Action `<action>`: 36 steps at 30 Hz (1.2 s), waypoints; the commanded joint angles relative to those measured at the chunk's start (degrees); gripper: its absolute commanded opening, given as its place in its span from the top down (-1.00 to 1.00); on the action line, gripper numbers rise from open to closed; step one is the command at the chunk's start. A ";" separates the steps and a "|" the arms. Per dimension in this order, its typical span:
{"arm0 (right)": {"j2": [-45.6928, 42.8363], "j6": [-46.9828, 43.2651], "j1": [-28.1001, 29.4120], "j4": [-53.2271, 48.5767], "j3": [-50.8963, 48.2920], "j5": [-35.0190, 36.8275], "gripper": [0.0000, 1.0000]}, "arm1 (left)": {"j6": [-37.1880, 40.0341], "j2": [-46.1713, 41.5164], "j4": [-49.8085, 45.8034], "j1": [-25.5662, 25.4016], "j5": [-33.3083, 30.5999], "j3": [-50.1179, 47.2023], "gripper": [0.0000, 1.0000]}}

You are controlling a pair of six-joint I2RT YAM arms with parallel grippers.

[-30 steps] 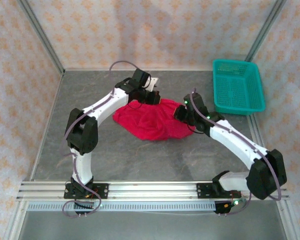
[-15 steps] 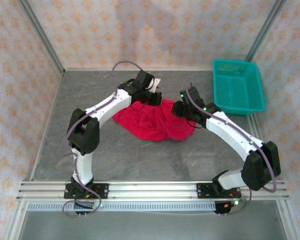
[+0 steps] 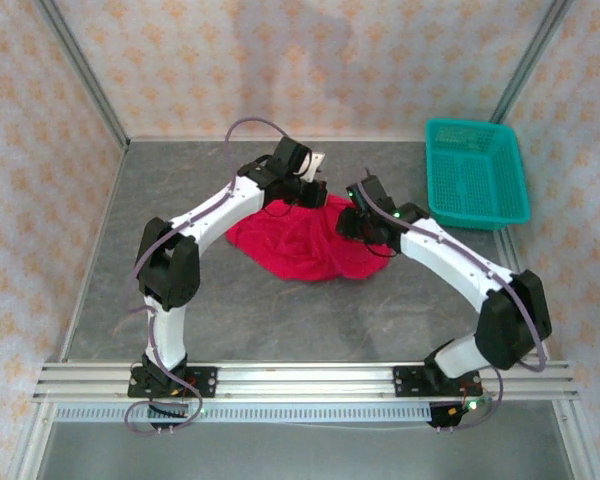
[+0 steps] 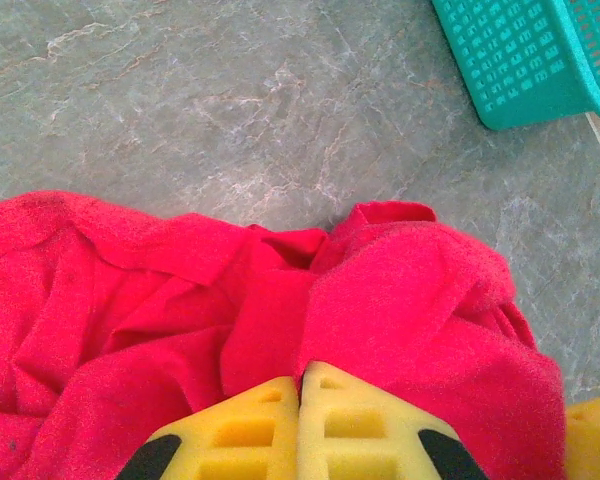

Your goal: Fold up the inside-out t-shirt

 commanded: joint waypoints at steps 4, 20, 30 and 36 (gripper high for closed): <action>2.73 -2.77 0.16 -7.40 12.57 3.55 1.00 | 0.51 0.13 -1.60 -0.36 -1.62 1.02 1.00; -14.68 8.12 -6.98 6.28 2.26 -9.54 1.00 | 1.21 -6.50 1.47 0.13 -0.19 -6.52 0.74; -13.60 4.72 -10.87 1.93 -6.70 -4.46 1.00 | 5.51 -13.86 -1.90 -2.38 -6.56 -11.86 0.19; -16.46 4.63 -19.58 1.10 -11.84 -7.92 1.00 | 9.31 -11.98 -3.49 -12.06 -15.28 -11.79 -0.02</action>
